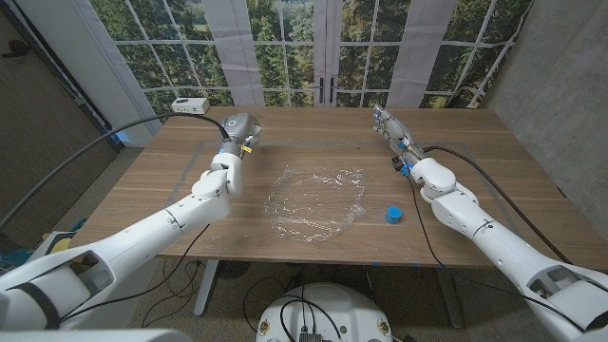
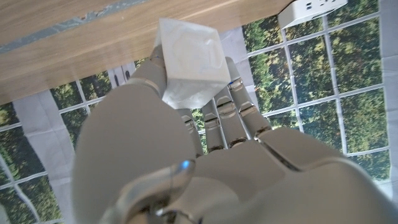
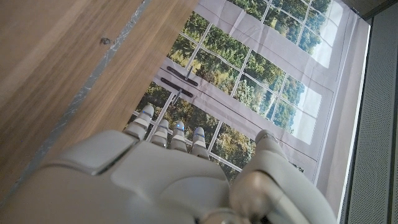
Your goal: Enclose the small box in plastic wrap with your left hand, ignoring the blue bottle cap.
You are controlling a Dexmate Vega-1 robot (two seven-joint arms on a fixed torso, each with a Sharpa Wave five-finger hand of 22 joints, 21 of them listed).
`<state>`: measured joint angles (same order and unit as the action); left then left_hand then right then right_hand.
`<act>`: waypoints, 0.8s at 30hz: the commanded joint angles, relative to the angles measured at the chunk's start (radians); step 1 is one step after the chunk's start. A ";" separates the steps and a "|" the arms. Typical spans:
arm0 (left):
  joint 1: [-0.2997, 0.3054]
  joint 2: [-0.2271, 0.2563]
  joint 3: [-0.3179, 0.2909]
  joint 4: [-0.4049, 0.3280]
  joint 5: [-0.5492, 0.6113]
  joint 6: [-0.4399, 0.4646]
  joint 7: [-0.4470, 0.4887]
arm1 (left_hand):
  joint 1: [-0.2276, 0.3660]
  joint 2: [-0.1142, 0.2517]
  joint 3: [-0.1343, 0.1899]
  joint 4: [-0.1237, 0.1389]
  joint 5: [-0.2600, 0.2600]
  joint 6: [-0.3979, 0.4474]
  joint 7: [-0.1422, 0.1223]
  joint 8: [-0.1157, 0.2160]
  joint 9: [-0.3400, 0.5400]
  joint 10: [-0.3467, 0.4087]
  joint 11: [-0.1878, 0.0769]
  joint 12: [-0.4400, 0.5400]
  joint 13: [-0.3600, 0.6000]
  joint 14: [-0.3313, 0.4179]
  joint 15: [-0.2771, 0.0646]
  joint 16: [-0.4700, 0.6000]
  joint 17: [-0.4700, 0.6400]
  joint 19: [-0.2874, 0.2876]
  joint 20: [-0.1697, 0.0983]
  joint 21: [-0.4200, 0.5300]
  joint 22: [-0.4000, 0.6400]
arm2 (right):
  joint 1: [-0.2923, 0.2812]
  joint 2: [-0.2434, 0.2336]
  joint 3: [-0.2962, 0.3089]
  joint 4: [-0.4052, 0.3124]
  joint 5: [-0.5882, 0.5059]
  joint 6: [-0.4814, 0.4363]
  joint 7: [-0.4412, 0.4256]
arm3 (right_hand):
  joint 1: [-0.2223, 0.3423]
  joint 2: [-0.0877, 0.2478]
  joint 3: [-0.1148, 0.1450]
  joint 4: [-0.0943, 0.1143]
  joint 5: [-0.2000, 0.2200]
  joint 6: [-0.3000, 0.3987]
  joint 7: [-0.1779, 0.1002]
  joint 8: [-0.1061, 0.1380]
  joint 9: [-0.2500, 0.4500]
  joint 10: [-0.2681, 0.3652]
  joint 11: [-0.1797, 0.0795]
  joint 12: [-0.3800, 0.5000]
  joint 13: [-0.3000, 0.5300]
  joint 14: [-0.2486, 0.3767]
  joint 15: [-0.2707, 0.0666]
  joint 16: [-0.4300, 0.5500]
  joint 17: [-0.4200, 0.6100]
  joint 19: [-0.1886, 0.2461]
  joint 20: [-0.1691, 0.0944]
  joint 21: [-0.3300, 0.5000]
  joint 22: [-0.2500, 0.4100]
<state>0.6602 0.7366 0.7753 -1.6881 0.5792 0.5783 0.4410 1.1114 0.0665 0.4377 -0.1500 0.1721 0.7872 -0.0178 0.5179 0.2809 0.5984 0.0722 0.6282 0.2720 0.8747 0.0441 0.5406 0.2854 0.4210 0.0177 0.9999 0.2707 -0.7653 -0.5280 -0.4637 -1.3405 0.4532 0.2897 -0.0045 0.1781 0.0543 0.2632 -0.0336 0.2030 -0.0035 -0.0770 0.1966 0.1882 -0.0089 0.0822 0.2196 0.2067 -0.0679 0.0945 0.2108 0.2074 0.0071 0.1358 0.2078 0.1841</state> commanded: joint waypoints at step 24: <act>0.078 0.078 -0.092 -0.153 0.111 -0.367 -0.087 | 0.073 0.095 0.038 0.021 0.015 0.073 0.007 0.012 -0.003 0.208 -0.223 0.170 0.211 0.194 -0.274 -0.031 0.141 -0.058 -0.012 0.001 -0.034 | -0.060 -0.026 0.007 -0.115 -0.028 -0.032 -0.063 | -0.004 0.002 -0.003 -0.008 -0.003 0.003 -0.003 0.002 0.002 0.004 0.003 -0.001 0.004 0.004 0.006 0.004 0.001 -0.004 0.003 -0.002 0.001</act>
<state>0.7323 0.7950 0.6969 -1.8133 0.6574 0.3409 0.4065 1.1114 0.0665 0.4406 -0.1528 0.1779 0.8070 -0.0305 0.5254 0.2774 0.5916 0.0655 0.6554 0.2721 0.8962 0.0410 0.5131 0.3179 0.3655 0.0087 0.9998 0.2367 -0.8038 -0.5448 -0.4600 -1.4143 0.4377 0.2704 -0.0414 0.1781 0.0543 0.2592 -0.0377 0.1982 -0.0036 -0.0770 0.1966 0.1882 -0.0090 0.0822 0.2196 0.2067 -0.0679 0.0945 0.2108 0.2073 0.0071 0.1358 0.2078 0.1839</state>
